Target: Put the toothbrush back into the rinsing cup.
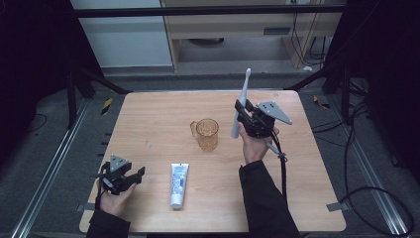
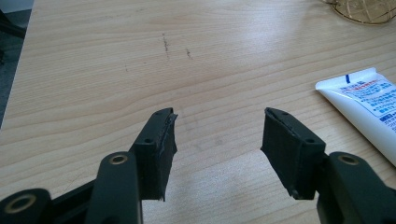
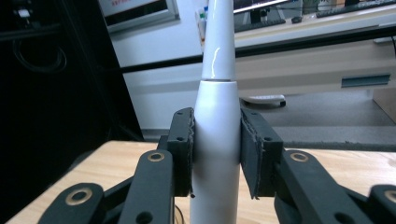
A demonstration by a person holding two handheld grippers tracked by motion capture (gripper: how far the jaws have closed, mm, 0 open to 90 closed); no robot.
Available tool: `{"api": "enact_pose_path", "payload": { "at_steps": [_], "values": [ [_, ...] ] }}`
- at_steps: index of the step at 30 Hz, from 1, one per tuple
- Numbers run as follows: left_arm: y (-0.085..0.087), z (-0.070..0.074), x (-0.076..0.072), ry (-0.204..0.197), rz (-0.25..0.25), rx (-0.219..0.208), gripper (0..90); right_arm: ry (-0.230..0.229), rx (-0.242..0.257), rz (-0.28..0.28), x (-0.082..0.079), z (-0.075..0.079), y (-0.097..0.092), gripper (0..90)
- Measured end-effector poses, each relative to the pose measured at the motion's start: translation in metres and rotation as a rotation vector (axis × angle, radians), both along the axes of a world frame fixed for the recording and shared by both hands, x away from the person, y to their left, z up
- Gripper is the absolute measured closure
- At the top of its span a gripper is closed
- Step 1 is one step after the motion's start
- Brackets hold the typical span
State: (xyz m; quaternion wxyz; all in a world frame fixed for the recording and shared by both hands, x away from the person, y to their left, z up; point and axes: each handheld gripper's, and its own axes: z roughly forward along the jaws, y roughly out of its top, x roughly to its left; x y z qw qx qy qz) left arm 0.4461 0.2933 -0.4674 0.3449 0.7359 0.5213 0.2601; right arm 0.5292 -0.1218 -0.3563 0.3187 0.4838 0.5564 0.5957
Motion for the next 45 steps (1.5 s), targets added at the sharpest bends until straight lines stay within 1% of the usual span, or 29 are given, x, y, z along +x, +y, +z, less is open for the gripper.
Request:
{"api": "enact_pose_path", "payload": {
  "at_steps": [3,8,13,21,26,35,43,45],
  "values": [
    [0.0,0.0,0.0,-0.001,0.0,-0.001,43.5,-0.002,0.003,0.004,0.004,0.0,0.006,67.3],
    [0.001,0.0,0.0,-0.001,0.001,-0.002,43.6,-0.017,0.003,-0.01,0.01,0.001,0.014,67.3],
    [0.001,0.0,0.0,0.0,0.001,-0.002,43.5,-0.027,0.018,-0.012,0.015,0.0,0.022,67.3],
    [0.001,0.0,0.0,0.001,0.001,-0.002,43.5,-0.045,0.011,-0.012,0.023,0.001,0.035,67.3],
    [0.001,0.0,0.0,-0.002,0.003,-0.004,43.5,-0.046,0.017,-0.003,0.026,0.001,0.043,67.3],
    [0.001,0.0,0.0,-0.002,0.003,-0.005,43.6,-0.043,0.015,0.01,0.035,-0.003,0.056,67.3],
    [0.002,0.0,0.0,-0.001,0.003,-0.005,43.5,-0.03,0.003,0.016,0.041,-0.01,0.063,67.3],
    [0.002,0.0,0.0,-0.002,0.003,-0.006,43.6,-0.028,-0.008,0.019,0.043,-0.013,0.065,67.3]
  ]
}}
